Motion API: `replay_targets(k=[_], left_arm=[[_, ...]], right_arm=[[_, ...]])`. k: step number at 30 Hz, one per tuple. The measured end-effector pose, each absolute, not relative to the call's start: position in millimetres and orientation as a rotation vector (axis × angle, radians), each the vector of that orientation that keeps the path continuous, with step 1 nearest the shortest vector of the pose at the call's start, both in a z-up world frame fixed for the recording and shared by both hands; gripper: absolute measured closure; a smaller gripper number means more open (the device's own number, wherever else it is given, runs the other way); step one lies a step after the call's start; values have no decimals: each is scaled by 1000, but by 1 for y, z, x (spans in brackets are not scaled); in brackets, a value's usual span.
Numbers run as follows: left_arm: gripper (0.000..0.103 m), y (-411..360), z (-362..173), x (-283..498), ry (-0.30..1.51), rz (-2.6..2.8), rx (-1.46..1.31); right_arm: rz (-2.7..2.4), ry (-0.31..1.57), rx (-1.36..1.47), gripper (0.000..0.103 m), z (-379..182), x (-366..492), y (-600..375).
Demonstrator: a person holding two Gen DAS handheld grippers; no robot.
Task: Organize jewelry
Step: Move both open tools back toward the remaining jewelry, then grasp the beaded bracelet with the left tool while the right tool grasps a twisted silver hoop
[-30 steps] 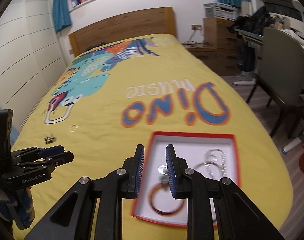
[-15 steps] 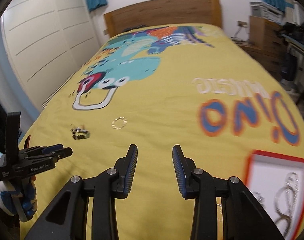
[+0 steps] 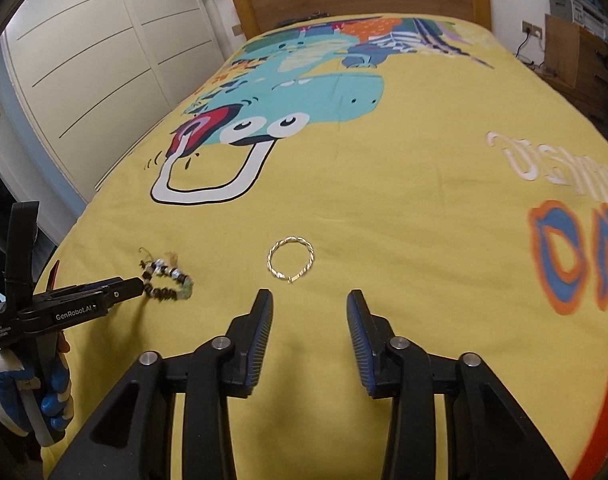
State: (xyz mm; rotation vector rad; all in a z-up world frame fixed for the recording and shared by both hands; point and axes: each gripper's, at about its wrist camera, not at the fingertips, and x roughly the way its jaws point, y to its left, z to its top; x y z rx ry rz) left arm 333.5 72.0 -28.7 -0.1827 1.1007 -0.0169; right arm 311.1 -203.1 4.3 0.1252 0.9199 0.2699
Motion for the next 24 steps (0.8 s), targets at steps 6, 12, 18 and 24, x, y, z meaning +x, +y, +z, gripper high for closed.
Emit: replay_targets(k=[6, 12, 18, 24], left_arm=[[58, 62, -39, 350, 1129, -13, -125], [66, 53, -43, 357, 1129, -4, -76], [96, 40, -40, 352, 1107, -30, -50], [96, 19, -20, 335, 1066, -67, -14]], right_arm=[[271, 952, 131, 47, -19, 344, -187], [261, 975, 123, 45, -36, 367, -173], [236, 979, 45, 62, -44, 369, -163], [246, 945, 96, 63, -32, 346, -178]])
